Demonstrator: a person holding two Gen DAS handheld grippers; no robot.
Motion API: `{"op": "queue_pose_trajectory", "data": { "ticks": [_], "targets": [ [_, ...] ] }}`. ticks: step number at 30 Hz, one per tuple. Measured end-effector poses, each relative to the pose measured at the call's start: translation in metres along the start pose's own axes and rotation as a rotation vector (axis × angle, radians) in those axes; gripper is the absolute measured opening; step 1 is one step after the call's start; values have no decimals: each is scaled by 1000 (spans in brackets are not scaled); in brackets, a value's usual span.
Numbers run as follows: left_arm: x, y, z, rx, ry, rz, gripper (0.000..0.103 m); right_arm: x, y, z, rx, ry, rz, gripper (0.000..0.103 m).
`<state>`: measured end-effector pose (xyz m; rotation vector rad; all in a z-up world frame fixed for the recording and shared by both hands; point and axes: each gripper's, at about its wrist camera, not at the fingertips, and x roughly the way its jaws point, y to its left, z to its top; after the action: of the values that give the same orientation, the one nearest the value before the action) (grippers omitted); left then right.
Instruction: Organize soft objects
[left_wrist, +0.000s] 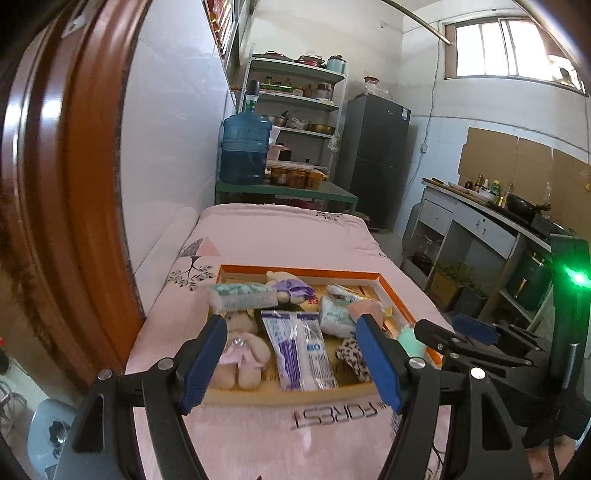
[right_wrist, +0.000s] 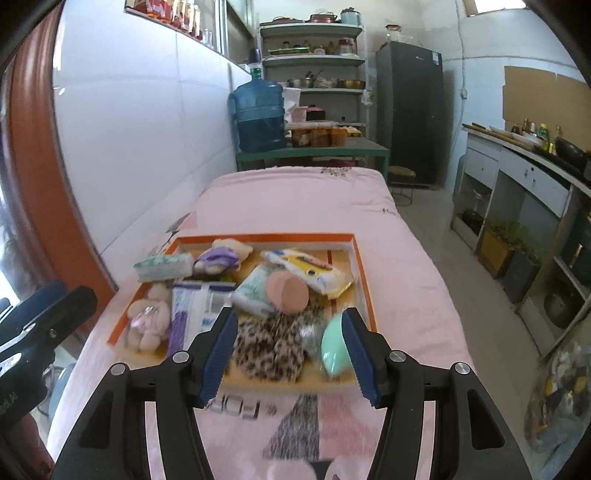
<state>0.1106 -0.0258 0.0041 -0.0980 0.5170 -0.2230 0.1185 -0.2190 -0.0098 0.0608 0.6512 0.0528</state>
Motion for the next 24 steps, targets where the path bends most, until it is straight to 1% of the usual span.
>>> {"op": "queue_pose_trajectory", "data": {
  "ticks": [11, 13, 16, 21, 24],
  "targets": [
    [-46, -5, -22, -7, -4, -1, 72, -52, 11, -26, -5, -3, -16, 60],
    [-55, -7, -26, -3, -6, 18, 72, -61, 14, -30, -9, -9, -21, 60],
    [-72, -13, -33, 21, -33, 44, 72, -77, 20, -35, -16, -22, -31, 60],
    [-93, -16, -41, 10, -51, 62, 72, -101, 29, -46, -17, -24, -27, 60],
    [-105, -20, -47, 14, -69, 109, 72, -112, 33, -52, -20, -32, -36, 60]
  ]
}}
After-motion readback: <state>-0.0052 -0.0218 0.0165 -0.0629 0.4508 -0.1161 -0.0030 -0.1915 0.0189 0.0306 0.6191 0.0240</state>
